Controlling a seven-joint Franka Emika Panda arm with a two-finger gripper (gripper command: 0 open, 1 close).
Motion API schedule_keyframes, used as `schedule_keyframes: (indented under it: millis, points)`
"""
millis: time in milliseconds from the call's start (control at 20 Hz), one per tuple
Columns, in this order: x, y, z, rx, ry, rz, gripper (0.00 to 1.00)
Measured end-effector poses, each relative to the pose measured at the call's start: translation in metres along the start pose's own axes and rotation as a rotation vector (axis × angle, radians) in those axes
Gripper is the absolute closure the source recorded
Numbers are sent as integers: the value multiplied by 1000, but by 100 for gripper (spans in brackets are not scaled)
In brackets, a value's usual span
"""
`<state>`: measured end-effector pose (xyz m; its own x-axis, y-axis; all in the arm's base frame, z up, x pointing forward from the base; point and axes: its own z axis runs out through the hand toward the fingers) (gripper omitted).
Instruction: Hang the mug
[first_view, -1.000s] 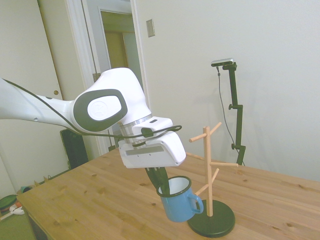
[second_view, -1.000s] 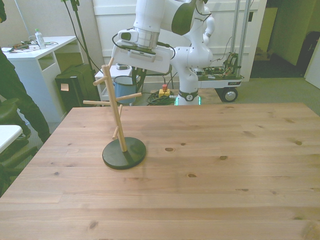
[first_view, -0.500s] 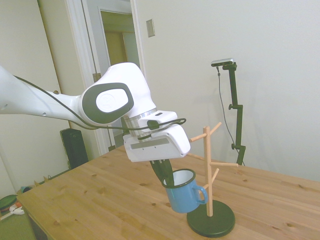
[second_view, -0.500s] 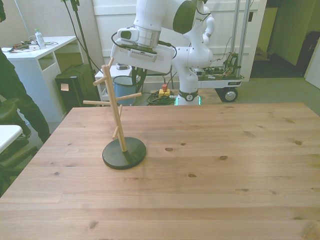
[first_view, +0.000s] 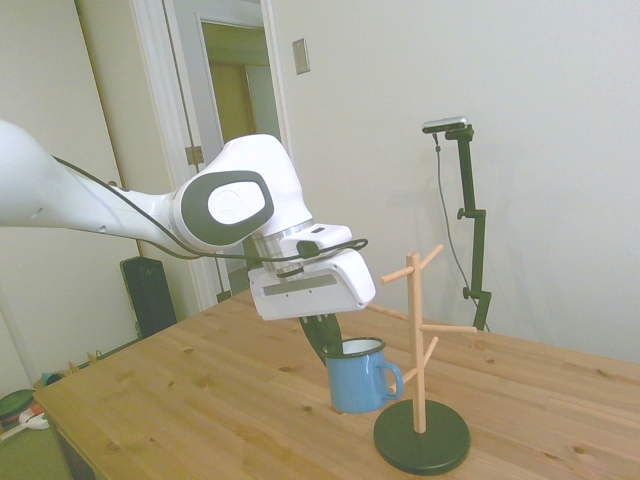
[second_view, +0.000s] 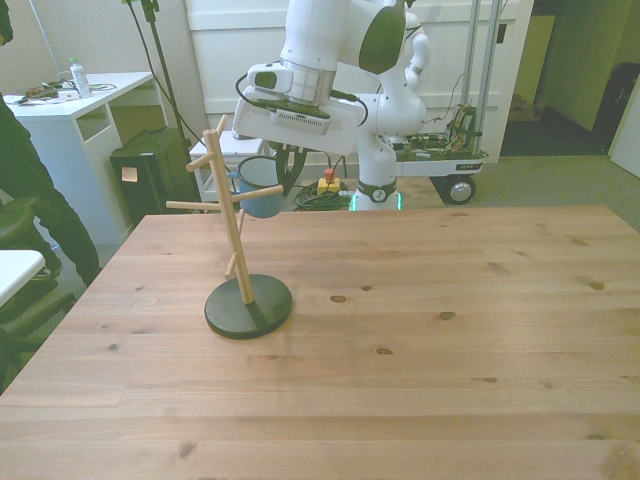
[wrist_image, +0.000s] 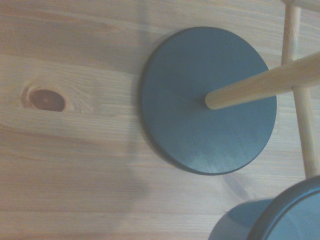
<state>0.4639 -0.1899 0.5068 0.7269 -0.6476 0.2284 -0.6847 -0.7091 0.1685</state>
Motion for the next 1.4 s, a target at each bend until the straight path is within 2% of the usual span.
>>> schedule_keyframes:
  millis: [750, 1400]
  points:
    - [1, -9, 18, -10, -27, 4, 100]
    - [10, -13, 15, -9, -14, 7, 100]
